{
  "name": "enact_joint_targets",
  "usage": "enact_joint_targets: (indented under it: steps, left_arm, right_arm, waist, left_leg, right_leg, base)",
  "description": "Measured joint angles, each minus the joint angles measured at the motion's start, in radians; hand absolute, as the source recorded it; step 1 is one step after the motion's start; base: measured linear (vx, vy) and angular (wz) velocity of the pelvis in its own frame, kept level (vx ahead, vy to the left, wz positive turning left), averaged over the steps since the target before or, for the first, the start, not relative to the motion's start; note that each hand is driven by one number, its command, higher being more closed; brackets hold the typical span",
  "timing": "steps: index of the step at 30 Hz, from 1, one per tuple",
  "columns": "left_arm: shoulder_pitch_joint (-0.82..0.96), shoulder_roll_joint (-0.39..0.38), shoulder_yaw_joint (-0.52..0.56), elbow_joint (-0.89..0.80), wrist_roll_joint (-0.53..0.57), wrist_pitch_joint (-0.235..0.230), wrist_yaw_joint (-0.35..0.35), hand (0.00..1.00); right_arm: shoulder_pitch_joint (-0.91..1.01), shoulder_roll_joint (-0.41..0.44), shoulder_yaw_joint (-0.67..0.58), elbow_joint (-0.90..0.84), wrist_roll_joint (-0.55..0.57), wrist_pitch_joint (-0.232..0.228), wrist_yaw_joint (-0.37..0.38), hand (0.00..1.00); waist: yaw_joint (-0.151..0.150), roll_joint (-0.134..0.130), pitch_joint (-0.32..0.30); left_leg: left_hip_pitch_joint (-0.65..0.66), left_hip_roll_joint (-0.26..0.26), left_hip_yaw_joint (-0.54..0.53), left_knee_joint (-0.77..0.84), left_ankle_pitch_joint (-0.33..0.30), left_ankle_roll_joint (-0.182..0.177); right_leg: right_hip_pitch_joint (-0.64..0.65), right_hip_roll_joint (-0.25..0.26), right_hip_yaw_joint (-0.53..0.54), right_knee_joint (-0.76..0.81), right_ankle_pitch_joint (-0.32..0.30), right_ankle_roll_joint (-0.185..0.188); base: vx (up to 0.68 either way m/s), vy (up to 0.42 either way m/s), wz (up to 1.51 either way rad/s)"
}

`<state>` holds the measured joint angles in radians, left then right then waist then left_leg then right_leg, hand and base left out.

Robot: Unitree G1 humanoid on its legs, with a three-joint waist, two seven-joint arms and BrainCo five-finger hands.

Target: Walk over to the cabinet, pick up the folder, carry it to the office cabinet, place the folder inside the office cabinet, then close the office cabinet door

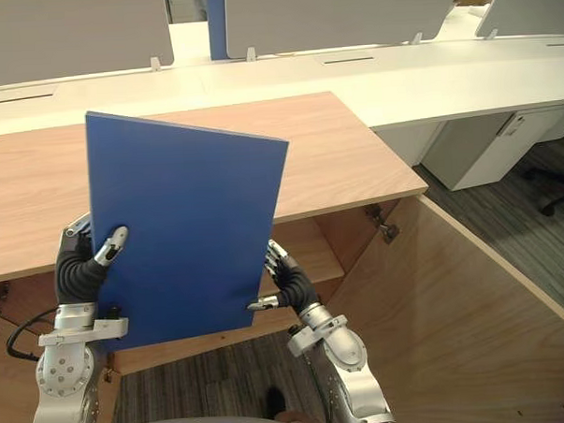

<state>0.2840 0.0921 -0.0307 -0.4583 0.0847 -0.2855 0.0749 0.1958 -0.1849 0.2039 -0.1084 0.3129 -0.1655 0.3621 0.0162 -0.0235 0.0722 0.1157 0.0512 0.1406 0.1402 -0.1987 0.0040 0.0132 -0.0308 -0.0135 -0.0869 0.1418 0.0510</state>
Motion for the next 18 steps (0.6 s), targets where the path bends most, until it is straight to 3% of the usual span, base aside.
enact_joint_targets:
  steps: [18]
  left_arm:
    - [-0.035,0.055,-0.059,0.000,0.056,-0.033,0.032,1.00]
  right_arm:
    - [-0.054,-0.061,0.071,-0.001,0.056,0.017,-0.025,0.00]
  waist:
    - [0.012,-0.012,-0.005]
  left_leg:
    - [-0.029,-0.003,0.007,0.031,-0.016,0.006]
  right_leg:
    - [-0.018,0.001,0.004,-0.001,0.003,0.004]
  base:
    - [-0.01,0.001,-0.01]
